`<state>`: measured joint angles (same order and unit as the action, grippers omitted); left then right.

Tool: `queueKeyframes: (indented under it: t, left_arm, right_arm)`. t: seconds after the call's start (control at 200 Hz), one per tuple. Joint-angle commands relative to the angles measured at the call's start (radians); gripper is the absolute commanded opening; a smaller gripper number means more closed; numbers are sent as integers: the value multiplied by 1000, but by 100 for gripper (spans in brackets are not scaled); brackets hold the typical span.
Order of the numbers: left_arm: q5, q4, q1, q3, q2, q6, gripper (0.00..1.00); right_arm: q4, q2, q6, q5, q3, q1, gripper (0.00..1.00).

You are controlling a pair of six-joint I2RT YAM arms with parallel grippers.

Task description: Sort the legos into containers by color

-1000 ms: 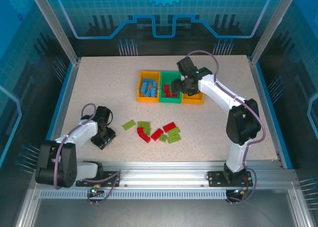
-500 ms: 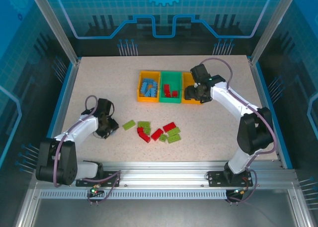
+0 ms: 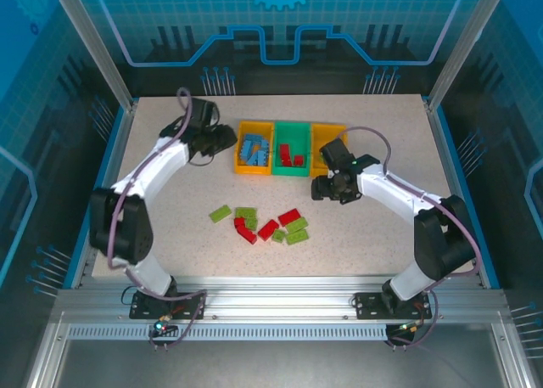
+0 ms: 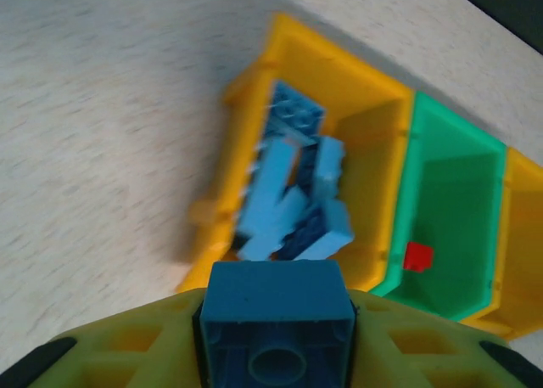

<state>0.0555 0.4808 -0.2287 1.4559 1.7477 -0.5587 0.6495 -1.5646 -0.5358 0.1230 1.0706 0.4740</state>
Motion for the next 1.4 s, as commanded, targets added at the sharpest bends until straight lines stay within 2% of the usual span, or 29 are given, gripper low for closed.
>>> queueKeyframes:
  t: [0.0, 0.13, 0.275, 0.42, 0.535, 0.7, 0.745, 0.78, 0.79, 0.81, 1.14, 1.396]
  left_arm:
    - [75, 43, -35, 156, 143, 127, 42]
    - [91, 56, -37, 272, 261, 140, 42]
    - [106, 53, -40, 331, 324, 138, 42]
    - [99, 67, -44, 359, 358, 132, 49]
    - [98, 71, -44, 358, 365, 122, 64]
    - [100, 70, -54, 335, 340, 109, 76]
    - [95, 70, -59, 324, 327, 108, 83]
    - [90, 67, -61, 312, 313, 108, 92]
    - [90, 67, -61, 308, 309, 107, 97]
    - [90, 64, -61, 301, 301, 105, 99]
    - [84, 10, -61, 150, 141, 82, 99]
    - [75, -5, -61, 59, 61, 77, 99]
  right_arm:
    - [-49, 35, -54, -47, -33, 38, 69]
    - [-39, 34, -67, -52, -37, 106, 70]
    - [-36, 26, -70, -63, -56, 187, 73]
    - [-27, 22, -99, -68, -88, 257, 76]
    - [-39, 14, -111, -96, -106, 313, 82]
    - [-27, -16, -110, -79, -104, 366, 85]
    - [-23, -23, -106, -75, -100, 375, 86]
    - [-20, -26, -102, -73, -101, 382, 86]
    - [-19, -27, -101, -72, -101, 384, 86]
    - [-18, -29, -100, -73, -100, 387, 87]
    - [-22, -82, -81, -66, -114, 417, 88]
    - [-1, -133, -49, 1, -101, 420, 89]
